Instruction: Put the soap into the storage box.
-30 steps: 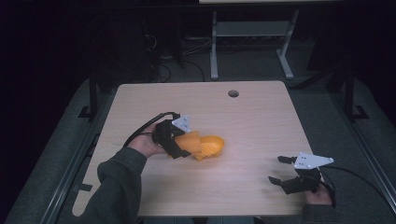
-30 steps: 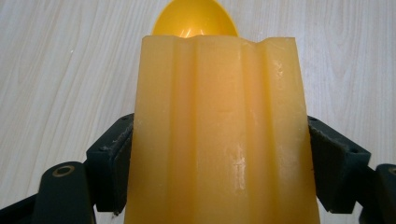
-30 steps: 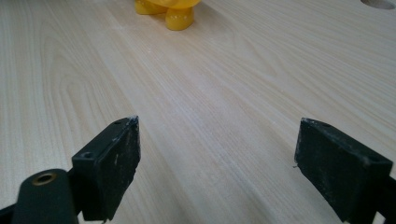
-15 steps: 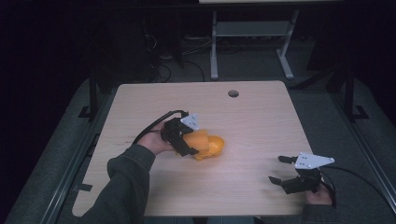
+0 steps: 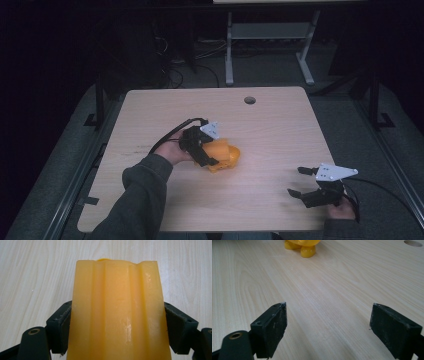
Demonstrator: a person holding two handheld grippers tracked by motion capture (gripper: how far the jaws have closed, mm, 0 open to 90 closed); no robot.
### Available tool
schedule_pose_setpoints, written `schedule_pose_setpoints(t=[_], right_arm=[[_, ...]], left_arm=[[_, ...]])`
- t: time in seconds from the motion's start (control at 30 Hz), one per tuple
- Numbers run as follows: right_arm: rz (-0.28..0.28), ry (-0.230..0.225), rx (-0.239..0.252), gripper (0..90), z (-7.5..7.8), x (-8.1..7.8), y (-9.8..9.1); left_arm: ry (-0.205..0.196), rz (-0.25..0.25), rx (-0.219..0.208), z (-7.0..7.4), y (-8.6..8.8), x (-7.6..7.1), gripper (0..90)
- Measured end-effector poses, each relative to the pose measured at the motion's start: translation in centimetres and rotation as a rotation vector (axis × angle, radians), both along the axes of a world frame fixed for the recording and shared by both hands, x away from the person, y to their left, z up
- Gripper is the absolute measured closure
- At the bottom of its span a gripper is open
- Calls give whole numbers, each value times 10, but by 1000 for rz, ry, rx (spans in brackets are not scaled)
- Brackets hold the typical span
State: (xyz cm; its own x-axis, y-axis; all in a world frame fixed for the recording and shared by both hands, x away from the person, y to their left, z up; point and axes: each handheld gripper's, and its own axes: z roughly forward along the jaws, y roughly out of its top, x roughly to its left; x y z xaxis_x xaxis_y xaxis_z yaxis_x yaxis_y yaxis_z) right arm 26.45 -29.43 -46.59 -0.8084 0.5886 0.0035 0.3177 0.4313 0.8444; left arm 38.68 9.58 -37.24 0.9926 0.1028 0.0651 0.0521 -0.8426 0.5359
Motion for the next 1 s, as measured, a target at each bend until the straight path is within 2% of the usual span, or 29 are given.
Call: schedule_pose_setpoints(t=[0.5,0.67,0.87,1.0], right_arm=[[2,1,-1,137,0,0,0],[4,2,-3,137,-1,1,1],[4,2,-2,137,0,1,1],[4,2,-3,137,0,1,1]], left_arm=[[7,-22,15,-3,-16,7,209],[18,-13,-2,-6,-19,12,209],[24,-21,4,-10,-24,14,208],[29,-28,-6,-13,-28,15,208]])
